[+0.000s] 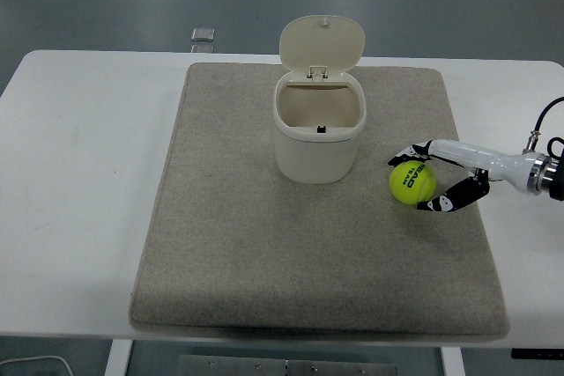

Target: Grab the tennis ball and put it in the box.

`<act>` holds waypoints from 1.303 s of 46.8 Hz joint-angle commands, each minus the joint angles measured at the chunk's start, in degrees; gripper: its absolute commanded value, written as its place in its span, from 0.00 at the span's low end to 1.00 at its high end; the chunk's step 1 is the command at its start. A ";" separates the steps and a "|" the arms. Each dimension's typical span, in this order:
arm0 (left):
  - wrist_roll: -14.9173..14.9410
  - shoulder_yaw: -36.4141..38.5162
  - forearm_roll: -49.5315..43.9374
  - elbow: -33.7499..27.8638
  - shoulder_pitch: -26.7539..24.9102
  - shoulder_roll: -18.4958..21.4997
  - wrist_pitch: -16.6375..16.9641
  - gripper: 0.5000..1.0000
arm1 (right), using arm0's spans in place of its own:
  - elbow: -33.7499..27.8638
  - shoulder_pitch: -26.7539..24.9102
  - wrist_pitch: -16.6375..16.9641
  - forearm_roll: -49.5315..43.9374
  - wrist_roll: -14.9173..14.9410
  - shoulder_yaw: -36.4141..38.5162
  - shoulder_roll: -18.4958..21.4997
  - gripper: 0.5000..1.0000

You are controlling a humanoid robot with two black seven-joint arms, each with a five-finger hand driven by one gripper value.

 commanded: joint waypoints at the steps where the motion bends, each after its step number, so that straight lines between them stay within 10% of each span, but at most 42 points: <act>1: 0.00 0.00 0.03 0.00 0.00 0.00 -0.05 0.98 | -0.06 0.00 -0.01 0.00 0.00 0.00 0.00 0.57; 8: 0.00 0.00 0.03 0.00 0.00 0.00 -0.05 0.98 | -0.06 0.00 0.08 0.09 0.00 0.00 0.00 0.50; 21: 0.00 0.00 0.03 0.00 0.00 0.00 0.03 0.98 | -0.15 0.88 3.68 1.15 0.79 2.02 -0.44 0.01; 45: 0.00 0.00 0.03 0.00 0.00 0.00 0.03 0.98 | 0.46 5.54 16.16 21.10 2.20 9.40 -3.87 0.00; 61: 0.00 0.00 0.03 0.00 0.00 0.00 -0.05 0.98 | 0.99 8.79 16.78 21.01 -0.96 11.69 4.48 0.00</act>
